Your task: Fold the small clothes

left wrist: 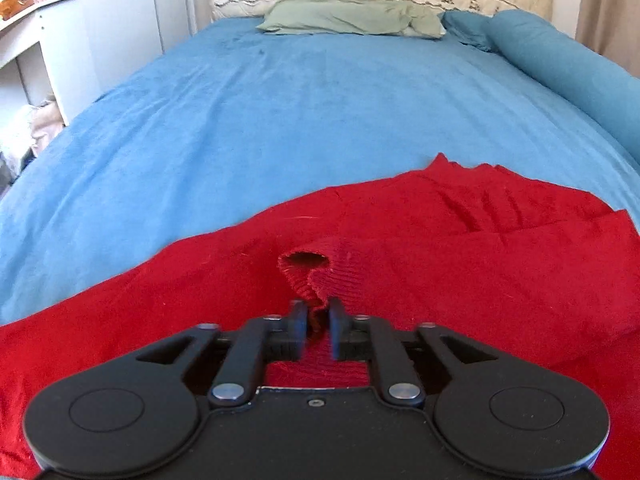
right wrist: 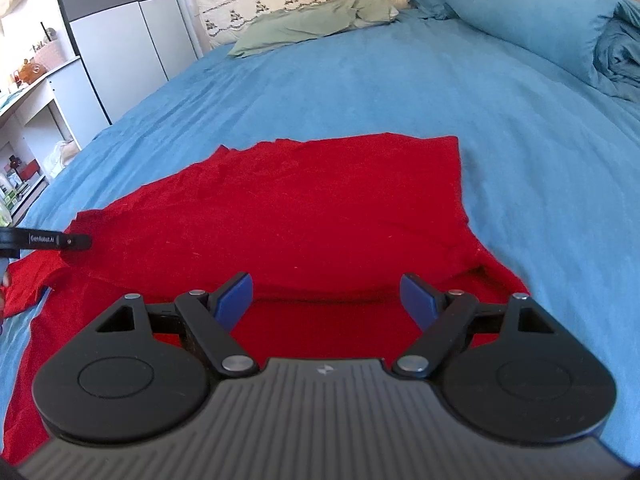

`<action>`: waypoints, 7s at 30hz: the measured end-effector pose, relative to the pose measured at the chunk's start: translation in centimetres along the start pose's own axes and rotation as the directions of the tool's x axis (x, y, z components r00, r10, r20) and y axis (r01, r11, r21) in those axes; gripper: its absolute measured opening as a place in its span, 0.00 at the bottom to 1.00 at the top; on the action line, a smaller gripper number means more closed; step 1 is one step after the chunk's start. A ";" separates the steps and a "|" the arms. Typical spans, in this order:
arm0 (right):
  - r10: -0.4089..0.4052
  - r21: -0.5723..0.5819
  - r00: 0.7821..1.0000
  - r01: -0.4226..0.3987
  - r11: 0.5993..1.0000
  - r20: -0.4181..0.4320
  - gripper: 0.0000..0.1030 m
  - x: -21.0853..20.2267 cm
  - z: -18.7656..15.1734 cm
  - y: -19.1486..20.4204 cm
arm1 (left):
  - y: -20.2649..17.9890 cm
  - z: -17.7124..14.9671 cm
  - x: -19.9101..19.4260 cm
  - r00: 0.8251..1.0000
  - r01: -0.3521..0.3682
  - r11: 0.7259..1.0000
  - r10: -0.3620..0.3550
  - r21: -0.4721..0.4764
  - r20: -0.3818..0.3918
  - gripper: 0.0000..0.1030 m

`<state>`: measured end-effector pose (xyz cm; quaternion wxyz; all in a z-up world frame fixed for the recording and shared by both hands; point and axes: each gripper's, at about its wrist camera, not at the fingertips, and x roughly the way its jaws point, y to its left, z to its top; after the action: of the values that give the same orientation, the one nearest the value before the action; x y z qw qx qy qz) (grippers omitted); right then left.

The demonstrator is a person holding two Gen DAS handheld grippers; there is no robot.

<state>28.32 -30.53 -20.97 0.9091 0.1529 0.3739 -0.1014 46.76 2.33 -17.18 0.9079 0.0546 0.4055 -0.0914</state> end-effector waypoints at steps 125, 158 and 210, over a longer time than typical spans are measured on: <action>0.006 0.068 1.000 -0.008 0.998 0.029 1.00 -4.4 1.8 -3.9 | -16.5 -2.4 0.1 0.952 0.293 0.951 -0.300 0.093 0.068 0.08; 0.070 0.016 0.988 -0.069 0.997 -0.138 0.20 6.6 4.2 5.7 | 6.7 -5.9 -6.2 0.986 -0.035 0.987 0.060 -0.159 0.155 0.92; -0.069 -0.208 0.996 0.081 0.975 0.065 1.00 5.7 0.2 0.5 | -1.4 -1.0 2.2 0.987 0.121 0.992 -0.115 -0.042 0.112 1.00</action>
<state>32.63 -30.58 -24.78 0.9260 0.0385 0.3620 -0.0997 47.16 0.87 -19.50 0.9229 0.0033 0.3596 -0.1379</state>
